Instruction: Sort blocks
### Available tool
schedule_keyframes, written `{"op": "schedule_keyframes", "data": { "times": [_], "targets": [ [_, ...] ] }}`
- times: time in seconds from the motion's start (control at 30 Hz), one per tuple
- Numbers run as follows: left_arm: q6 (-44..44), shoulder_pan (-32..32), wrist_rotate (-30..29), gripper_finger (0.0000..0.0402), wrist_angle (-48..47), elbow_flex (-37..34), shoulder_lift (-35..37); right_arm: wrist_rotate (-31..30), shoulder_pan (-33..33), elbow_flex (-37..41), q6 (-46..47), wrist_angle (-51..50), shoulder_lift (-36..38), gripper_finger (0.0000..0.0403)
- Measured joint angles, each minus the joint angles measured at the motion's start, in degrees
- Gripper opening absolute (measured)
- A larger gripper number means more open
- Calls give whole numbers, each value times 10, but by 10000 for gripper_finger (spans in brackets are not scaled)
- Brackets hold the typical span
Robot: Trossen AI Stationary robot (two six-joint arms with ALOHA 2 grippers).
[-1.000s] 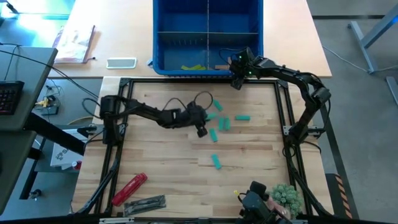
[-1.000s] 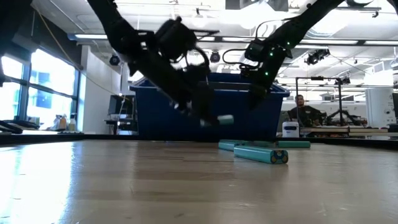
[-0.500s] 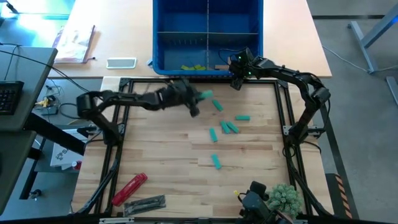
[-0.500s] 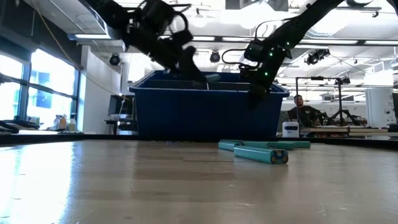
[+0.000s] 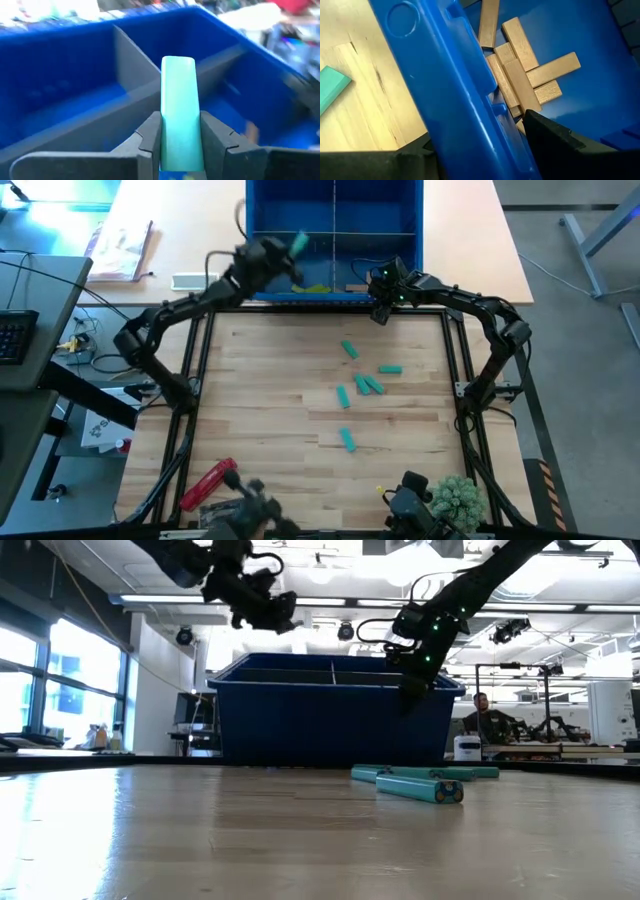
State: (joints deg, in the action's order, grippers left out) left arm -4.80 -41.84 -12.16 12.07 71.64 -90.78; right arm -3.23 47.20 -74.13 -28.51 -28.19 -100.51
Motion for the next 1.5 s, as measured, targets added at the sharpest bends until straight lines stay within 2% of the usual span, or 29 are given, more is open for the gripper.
{"op": "schedule_keyframes", "data": {
  "times": [0.13,0.57,0.7,0.93,1.2,1.5],
  "targets": [
    [-27,-42,-13,62,49,67,-38,0,0,0,0,1,0,194],
    [-63,-117,-55,62,50,302,-248,0,0,0,0,1,0,194],
    [-62,-136,-57,62,50,341,-292,0,0,0,0,1,0,194],
    [-57,-153,-54,82,48,354,-324,0,0,0,0,2,1,194],
    [-60,-146,-53,89,46,354,-322,0,0,0,0,2,1,194],
    [-78,-136,-47,143,43,354,-322,0,0,0,0,2,1,194]
  ]
}}
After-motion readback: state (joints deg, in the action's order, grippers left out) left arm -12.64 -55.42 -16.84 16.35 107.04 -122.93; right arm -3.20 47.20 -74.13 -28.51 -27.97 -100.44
